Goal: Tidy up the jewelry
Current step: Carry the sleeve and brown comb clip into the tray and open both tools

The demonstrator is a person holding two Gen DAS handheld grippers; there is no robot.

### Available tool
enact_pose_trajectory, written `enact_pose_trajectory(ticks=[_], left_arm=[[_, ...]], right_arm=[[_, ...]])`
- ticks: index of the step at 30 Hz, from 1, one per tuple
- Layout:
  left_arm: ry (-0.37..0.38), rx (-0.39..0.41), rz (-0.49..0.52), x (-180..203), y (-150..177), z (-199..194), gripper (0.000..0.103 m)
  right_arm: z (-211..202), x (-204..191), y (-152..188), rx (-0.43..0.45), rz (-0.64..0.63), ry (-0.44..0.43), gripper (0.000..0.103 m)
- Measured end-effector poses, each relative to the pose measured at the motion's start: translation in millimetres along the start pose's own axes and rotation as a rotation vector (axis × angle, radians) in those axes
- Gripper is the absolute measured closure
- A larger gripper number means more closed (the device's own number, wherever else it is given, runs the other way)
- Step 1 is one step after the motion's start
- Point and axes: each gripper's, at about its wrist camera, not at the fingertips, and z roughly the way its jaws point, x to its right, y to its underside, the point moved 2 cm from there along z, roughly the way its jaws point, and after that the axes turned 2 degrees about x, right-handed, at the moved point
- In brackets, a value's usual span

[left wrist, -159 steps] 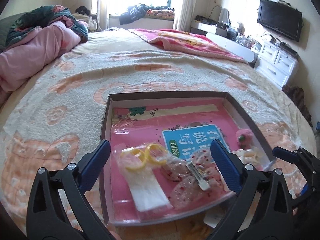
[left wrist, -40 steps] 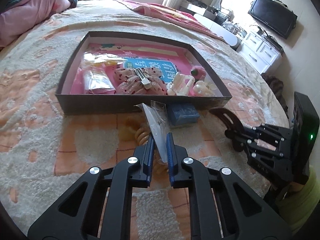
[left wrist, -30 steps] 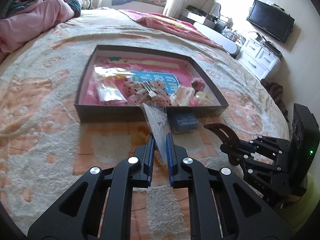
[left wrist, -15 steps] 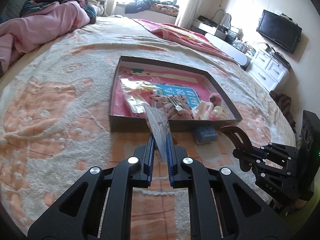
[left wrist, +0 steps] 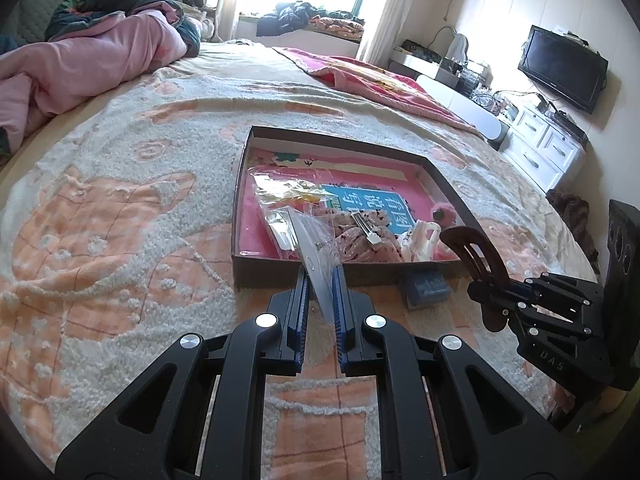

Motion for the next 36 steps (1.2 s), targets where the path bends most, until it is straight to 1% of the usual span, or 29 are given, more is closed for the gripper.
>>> enact_pose_trajectory(ticks=[7, 15, 26, 36], left_arm=[[-0.002, 0.003, 0.006, 0.5, -7.2, 7.1, 0.097], [0.001, 0.001, 0.027, 5.4, -25.4, 27.6, 0.097], [0.005, 0.002, 0.046, 12.3, -42.0, 52.3, 0.097], [0.004, 0.001, 0.076, 14.8, -47.4, 68.1, 0.097]], right_arm=[[9.8, 7.7, -12.7, 0.005, 0.008, 0.016, 0.09], [25.6, 20.2, -25.4, 0.001, 0.028, 0.04, 0.09], [48.6, 41.8, -38.6, -0.013, 0.056, 0.082, 0.09], [73.1, 60.0, -59.7, -0.033, 0.049, 0.124, 0.09]])
